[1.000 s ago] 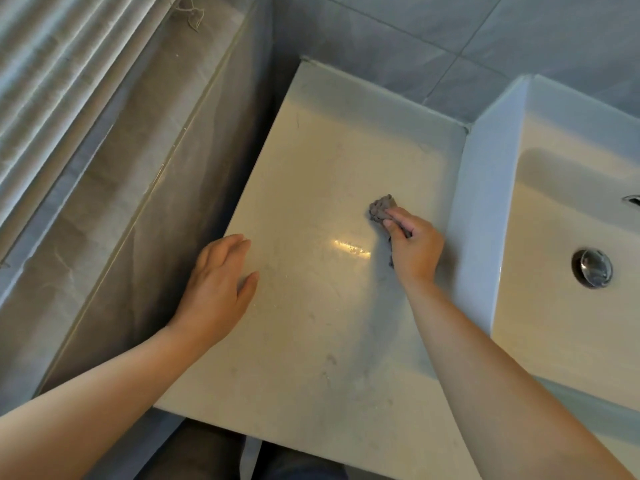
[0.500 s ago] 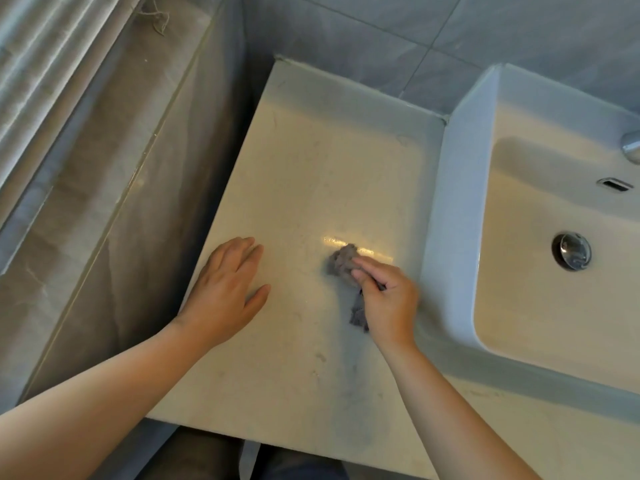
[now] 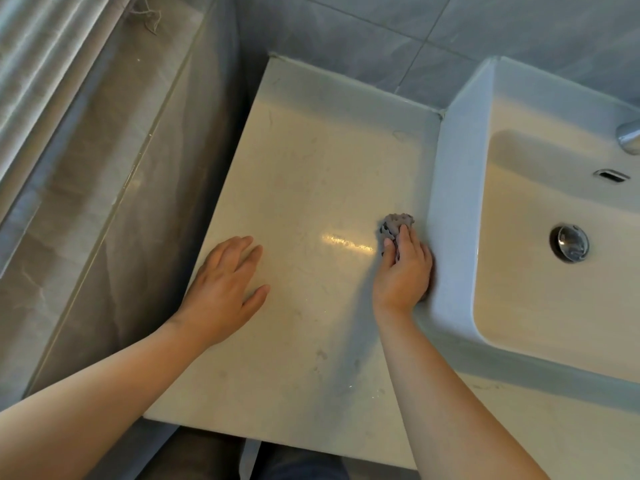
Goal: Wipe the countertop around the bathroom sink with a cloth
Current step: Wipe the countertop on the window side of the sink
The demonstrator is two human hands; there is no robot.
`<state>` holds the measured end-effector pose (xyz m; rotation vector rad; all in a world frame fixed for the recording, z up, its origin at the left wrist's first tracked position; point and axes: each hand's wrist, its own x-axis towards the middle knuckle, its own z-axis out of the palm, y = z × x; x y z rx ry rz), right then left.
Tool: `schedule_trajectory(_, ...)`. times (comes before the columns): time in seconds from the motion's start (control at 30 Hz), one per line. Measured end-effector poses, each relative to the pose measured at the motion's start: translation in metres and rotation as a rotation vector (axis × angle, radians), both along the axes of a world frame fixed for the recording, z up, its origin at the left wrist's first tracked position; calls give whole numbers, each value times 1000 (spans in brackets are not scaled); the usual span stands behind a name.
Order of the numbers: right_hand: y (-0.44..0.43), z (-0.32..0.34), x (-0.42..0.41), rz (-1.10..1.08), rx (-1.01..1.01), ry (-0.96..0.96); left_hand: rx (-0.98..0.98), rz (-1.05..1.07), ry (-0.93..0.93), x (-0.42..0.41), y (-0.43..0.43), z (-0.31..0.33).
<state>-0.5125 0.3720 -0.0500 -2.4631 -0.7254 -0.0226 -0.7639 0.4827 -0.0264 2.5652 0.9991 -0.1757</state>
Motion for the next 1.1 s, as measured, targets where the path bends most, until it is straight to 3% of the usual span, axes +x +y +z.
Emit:
schedule_trajectory(0.17, -2, 8, -17, -58, 122, 152, -2, -4, 4, 0, 0, -1)
schedule_trajectory(0.3, -12, 12, -55, 38, 171, 204, 6, -22, 4, -1, -1, 0)
schedule_trajectory(0.47, -25, 33, -64, -76, 331, 526, -4, -44, 6, -2, 3, 2)
schedule_trajectory(0.6, -38, 53, -38, -187, 319, 325, 7, -67, 10, -4, 4, 1)
schedule_trajectory(0.73, -35, 32, -38, -43, -69, 190, 8, -70, 17, -5, 3, 1)
schedule_trajectory(0.8, -35, 19, -42, -4, -152, 128, -10, -65, 14, -4, 4, 2)
schedule_trajectory(1.1, -24, 2, -24, -108, 9, 142, -2, -110, 29, -10, 8, -4)
